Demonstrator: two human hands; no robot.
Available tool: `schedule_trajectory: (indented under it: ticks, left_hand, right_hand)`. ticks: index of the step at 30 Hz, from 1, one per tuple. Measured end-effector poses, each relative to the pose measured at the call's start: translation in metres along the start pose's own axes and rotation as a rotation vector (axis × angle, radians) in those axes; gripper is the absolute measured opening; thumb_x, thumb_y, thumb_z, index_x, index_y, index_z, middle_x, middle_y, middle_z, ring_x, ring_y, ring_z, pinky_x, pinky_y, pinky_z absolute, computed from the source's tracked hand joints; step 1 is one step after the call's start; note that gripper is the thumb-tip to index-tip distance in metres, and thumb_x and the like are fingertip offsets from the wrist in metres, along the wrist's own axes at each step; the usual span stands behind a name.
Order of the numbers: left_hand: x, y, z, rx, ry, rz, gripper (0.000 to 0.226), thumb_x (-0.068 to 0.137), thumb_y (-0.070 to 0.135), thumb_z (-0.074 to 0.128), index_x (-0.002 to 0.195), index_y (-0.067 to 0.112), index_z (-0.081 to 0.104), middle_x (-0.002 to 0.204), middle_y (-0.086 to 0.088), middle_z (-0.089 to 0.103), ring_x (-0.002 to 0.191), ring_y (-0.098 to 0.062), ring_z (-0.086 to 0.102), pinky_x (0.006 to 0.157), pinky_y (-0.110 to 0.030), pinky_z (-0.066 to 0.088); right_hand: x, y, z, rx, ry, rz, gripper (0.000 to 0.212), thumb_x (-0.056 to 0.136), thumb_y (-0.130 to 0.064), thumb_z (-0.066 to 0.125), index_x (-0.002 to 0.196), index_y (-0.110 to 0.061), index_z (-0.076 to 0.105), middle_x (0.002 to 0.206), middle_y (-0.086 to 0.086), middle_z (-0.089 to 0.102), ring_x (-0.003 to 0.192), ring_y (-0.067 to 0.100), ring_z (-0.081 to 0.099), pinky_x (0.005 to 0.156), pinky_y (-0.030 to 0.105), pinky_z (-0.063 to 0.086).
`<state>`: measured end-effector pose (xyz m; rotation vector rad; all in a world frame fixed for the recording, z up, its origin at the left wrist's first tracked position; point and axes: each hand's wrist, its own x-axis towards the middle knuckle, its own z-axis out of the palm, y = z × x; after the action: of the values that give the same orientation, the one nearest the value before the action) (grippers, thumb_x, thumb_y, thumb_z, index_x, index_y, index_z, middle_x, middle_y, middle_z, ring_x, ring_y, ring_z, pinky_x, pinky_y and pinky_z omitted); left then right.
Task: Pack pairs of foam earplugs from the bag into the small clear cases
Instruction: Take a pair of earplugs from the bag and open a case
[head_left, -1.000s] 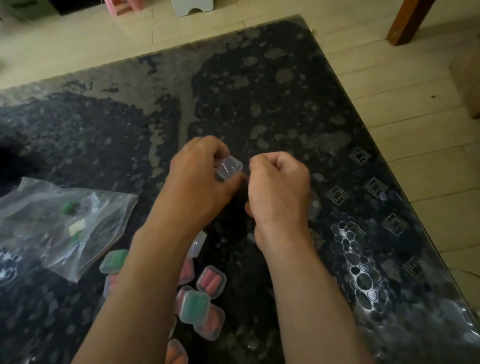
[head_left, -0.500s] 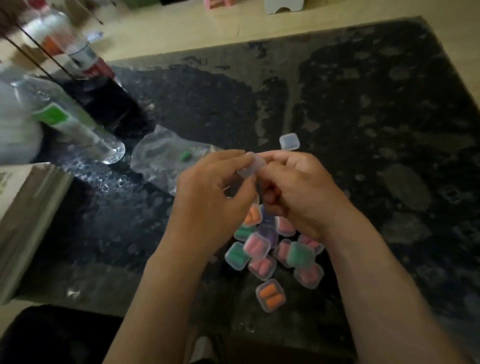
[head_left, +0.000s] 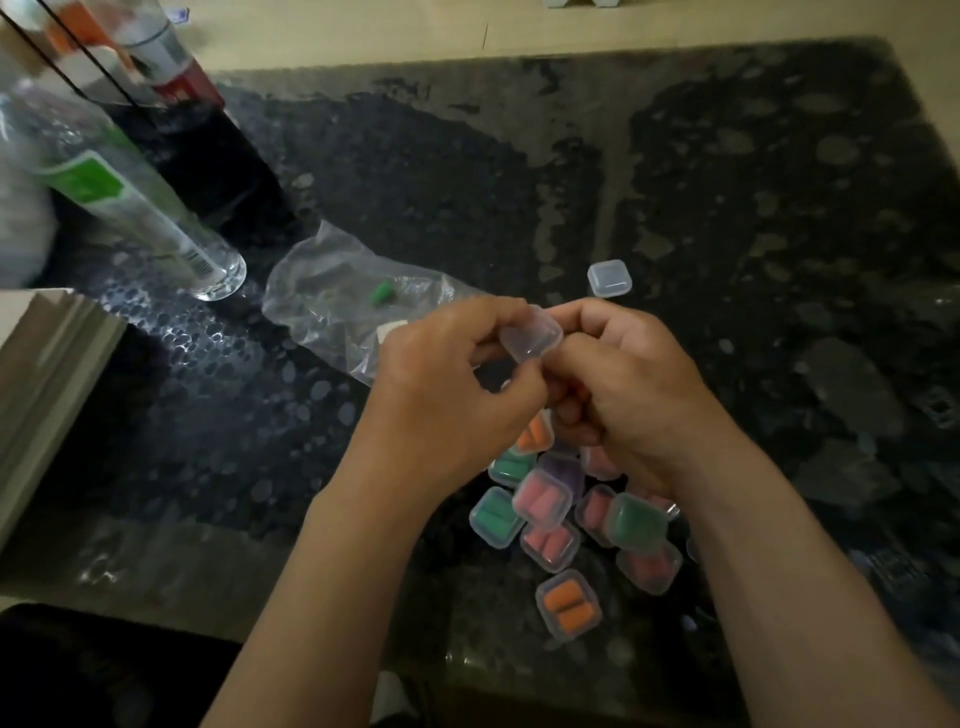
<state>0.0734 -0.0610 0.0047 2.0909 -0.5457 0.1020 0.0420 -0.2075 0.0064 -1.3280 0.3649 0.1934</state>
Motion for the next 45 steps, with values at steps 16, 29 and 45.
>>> schedule_trajectory:
  ticks: [16,29,45]
  left_hand:
    - [0.000,0.001,0.006,0.050,0.106,0.139,0.027,0.084,0.019,0.067,0.108,0.013,0.075,0.099,0.012,0.072,0.087,-0.004,0.073,0.079,-0.021,0.060]
    - [-0.002,0.001,0.011,0.202,0.136,0.314,0.014,0.086,0.009,0.070,0.097,0.005,0.076,0.086,-0.001,0.076,0.077,-0.007,0.068,0.070,-0.022,0.054]
    - [0.008,0.017,0.002,-0.616,0.183,-0.570,0.024,0.105,0.003,0.046,0.108,0.016,0.066,0.077,-0.011,0.076,0.068,-0.027,0.075,0.062,-0.043,0.063]
  right_hand:
    - [-0.001,-0.001,-0.005,-0.021,-0.022,-0.137,0.018,0.098,0.000,0.055,0.110,0.001,0.068,0.049,-0.006,0.055,0.039,0.003,0.050,0.038,0.016,0.038]
    - [-0.001,0.003,-0.005,-0.080,0.001,-0.218,0.010,0.096,0.004,0.057,0.100,0.006,0.066,0.055,0.010,0.048,0.036,0.007,0.046,0.036,0.017,0.038]
    - [0.004,0.007,-0.004,-0.065,0.048,-0.162,0.010,0.093,0.006,0.055,0.091,0.009,0.065,0.044,-0.006,0.044,0.032,0.000,0.041,0.035,0.012,0.033]
